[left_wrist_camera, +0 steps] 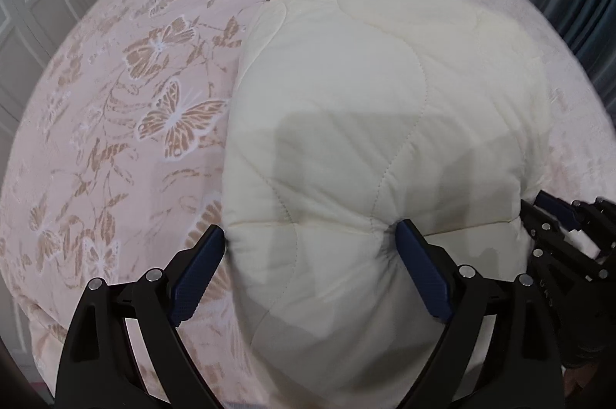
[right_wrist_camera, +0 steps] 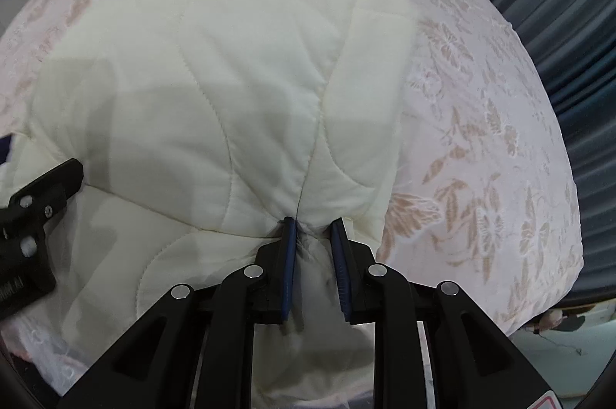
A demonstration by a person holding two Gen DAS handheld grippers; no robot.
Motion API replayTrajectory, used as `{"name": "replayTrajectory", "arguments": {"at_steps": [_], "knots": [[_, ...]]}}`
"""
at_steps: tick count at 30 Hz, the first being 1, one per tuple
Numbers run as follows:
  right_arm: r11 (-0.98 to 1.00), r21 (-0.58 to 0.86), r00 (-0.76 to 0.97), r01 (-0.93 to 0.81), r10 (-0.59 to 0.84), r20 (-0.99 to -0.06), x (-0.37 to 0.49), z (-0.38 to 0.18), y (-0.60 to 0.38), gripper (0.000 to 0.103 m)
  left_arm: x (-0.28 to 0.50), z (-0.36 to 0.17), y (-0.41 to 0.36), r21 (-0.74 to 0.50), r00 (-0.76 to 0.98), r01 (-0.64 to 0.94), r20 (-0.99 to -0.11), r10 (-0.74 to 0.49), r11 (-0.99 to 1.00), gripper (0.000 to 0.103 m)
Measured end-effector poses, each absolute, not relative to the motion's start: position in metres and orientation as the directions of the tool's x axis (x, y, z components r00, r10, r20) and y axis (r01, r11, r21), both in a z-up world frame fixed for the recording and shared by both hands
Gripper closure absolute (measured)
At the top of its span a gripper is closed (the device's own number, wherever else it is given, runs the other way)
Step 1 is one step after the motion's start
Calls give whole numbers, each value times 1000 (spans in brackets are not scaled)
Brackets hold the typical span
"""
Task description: Fold large clothes
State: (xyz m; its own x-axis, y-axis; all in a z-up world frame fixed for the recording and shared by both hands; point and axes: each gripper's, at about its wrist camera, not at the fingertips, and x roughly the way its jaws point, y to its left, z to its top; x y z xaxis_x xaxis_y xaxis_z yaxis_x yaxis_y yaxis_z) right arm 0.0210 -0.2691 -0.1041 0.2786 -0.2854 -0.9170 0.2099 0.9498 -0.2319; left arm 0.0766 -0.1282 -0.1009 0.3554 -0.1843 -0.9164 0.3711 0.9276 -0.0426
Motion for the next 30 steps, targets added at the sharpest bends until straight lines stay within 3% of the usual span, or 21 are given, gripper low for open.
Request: {"name": "replayTrajectory", "arguments": {"at_steps": [1,3,4,12,24,30], "knots": [[951,-202,307,233,-269,-913,14,-92,-274,71,77,-95,-120,-71,351,359,-914,-205,931,15],[948,-132,345,288,-232,-910,0,-77,-287,34,78,-87,-103,-102,352,325,-910,-221,940,12],[945,-72,365,320,-193,-911,-8,-71,-297,32,79,-85,-95,-112,352,312,-909,-224,944,11],[836,316,377,448,143,-915,-26,-114,-350,19,92,-110,-73,-274,244,227,-913,-327,935,5],[650,595,476,472,381,-793,-29,-165,-367,13,106,-132,-94,-382,187,238,-884,-428,893,5],[615,637,500,464,412,-762,-29,-176,-371,12,108,-136,-102,-391,181,227,-883,-433,892,5]]}}
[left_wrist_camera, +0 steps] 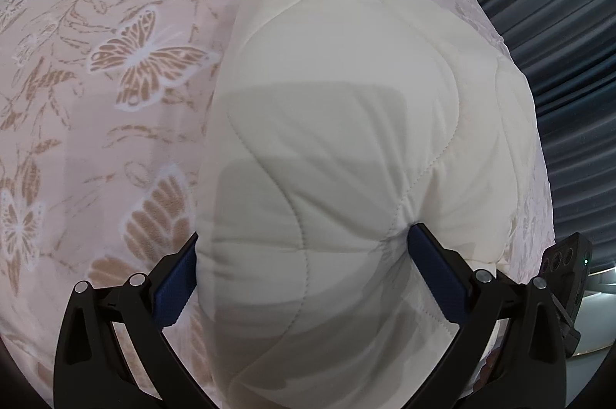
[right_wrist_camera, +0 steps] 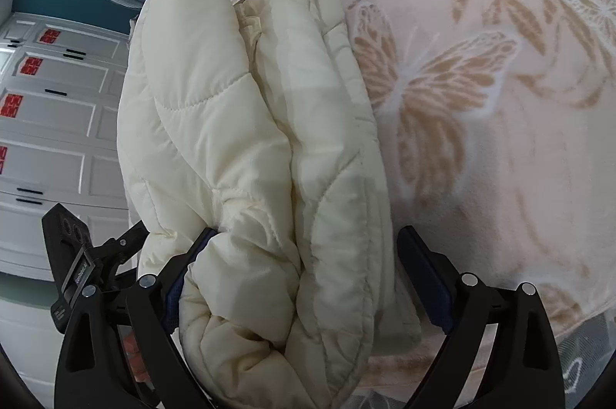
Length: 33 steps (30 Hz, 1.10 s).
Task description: Fold large clothes
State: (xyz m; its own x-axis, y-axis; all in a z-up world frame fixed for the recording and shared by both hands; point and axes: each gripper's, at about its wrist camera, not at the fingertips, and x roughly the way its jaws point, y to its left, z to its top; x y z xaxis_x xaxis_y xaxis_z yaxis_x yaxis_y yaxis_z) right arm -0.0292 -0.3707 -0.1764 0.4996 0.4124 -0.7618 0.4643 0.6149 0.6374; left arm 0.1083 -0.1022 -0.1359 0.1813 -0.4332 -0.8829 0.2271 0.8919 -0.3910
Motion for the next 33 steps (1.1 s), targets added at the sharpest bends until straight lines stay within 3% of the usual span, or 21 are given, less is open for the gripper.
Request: {"name": "replayTrajectory", "arguments": {"at_steps": [5,10,14,22,33], "knots": [[604,655,505,454,431,-748,-25,-177,-365,21,109,-128,-108,-394,163,253,-883,-440,884,6],[674,605,506,423,379,-775,-23,-155,-353,45,99,-100,-116,-343,212,360,-876,-434,868,33],[729,555,517,401,320,-794,-26,-132,-339,58,94,-71,-112,-318,260,425,-854,-451,847,46],[820,469,591,329,209,-779,-52,-65,-307,64,70,-5,-106,-267,377,522,-779,-500,810,50],[890,378,725,254,84,-684,-81,30,-290,69,38,73,-81,-272,485,583,-639,-597,765,51]]}}
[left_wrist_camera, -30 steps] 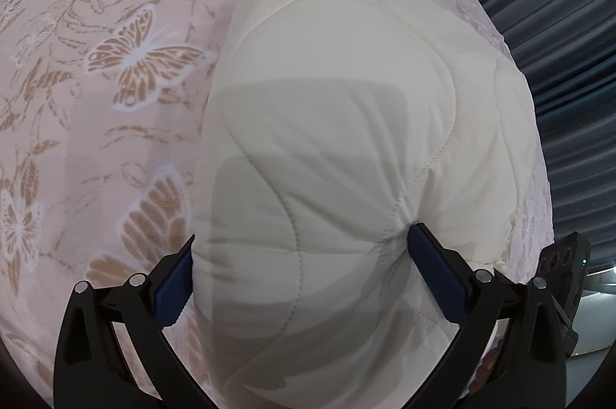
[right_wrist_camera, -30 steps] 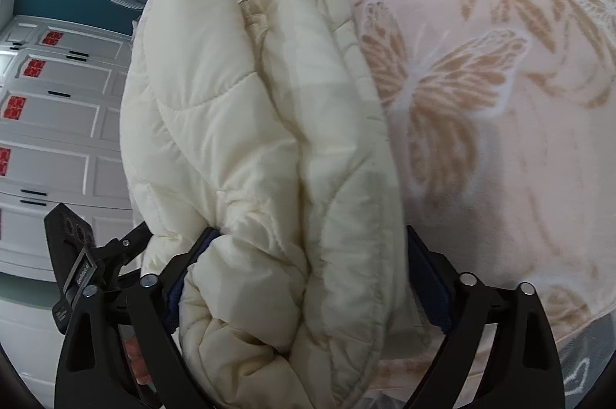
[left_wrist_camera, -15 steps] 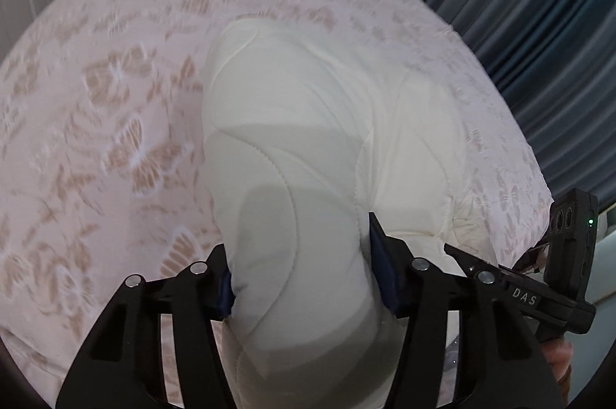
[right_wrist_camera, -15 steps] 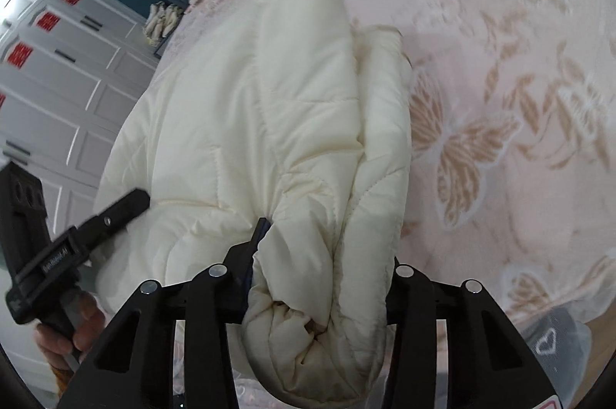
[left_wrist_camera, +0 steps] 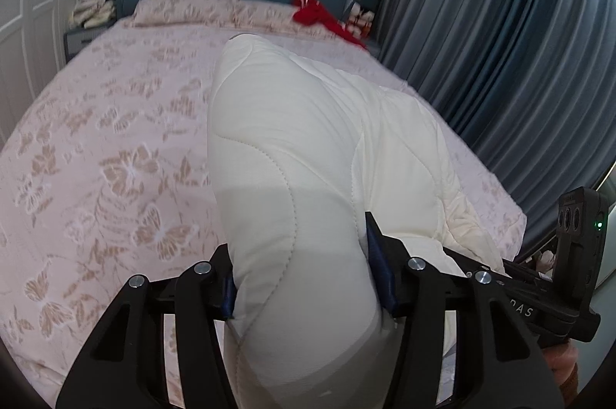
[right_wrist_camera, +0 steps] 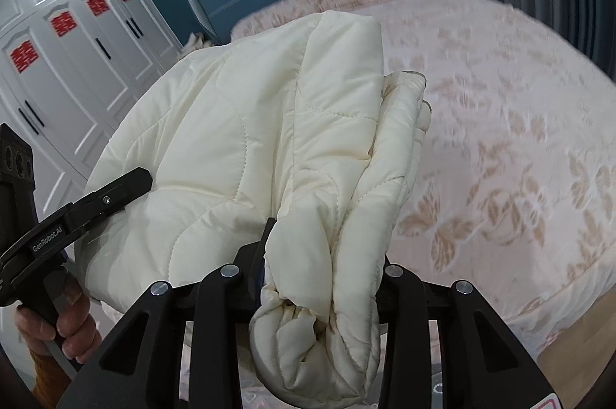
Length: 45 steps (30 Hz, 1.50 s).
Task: Fold large clothes
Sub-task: 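Lift the folded jacket off the bed with both tools and hold it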
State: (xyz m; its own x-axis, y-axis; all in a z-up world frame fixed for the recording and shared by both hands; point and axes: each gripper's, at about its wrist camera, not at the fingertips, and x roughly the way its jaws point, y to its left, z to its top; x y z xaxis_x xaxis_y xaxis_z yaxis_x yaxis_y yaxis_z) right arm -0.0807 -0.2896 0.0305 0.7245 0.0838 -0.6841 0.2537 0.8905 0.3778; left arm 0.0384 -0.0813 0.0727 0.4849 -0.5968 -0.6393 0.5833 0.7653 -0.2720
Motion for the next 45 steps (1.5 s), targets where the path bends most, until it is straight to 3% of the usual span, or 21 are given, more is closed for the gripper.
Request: {"name": "replayTrajectory", "arguments": {"at_steps": [26,45], "knots": [[978,166,938,130,-67,-339,-109,199,-194,69,-10,225,9,-146,703,654,-246,-668,742,51],[1000,-24,993,-3,0,-115,-61,263,-98,69,15,265,112,-115,800,597,16,-599,794,50]]}}
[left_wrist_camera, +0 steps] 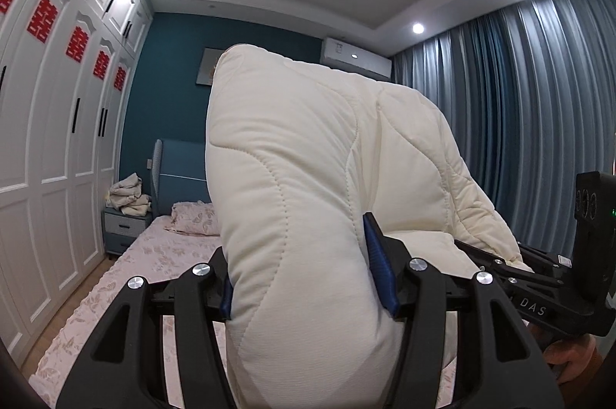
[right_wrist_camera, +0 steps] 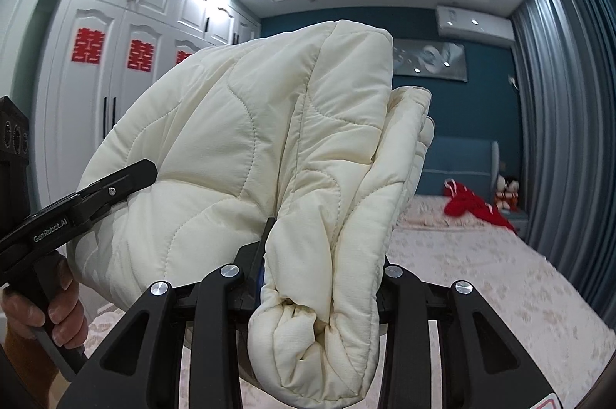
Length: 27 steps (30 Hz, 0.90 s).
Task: Fold large clothes
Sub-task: 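Lift the folded jacket off the bed with both tools and hold it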
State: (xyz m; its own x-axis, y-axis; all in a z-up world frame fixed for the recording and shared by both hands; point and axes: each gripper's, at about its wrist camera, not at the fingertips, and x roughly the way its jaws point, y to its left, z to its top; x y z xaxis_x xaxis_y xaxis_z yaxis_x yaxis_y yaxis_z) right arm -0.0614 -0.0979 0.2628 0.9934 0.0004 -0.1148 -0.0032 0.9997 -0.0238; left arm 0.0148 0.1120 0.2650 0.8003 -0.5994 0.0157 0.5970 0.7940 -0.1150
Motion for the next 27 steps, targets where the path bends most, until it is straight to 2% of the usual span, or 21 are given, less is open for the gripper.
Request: {"name": "replayTrajectory", "arguments": {"at_steps": [4,8,18,23,27], "knots": [[999,-26,993,-37,34,-117,-36,251,-92,69,43,247,123,-163,802,589,-10,-598,792,49],[998,-19,985,-57,53,-166,0,223,-90,69,78,216,132,-219,796,578,-61,-603,786,48],[998,58,925,-38,57,-375,102,117,-113,69,197,97,112,-314,721,527,-326,-611,790,48],[995,99,871,-6,54,-487,144,53,-128,69,231,38,96,-336,672,505,-425,-606,795,48],[992,128,805,20,60,-591,170,-5,-139,69,255,-26,84,-364,605,461,-539,-586,810,48]]}}
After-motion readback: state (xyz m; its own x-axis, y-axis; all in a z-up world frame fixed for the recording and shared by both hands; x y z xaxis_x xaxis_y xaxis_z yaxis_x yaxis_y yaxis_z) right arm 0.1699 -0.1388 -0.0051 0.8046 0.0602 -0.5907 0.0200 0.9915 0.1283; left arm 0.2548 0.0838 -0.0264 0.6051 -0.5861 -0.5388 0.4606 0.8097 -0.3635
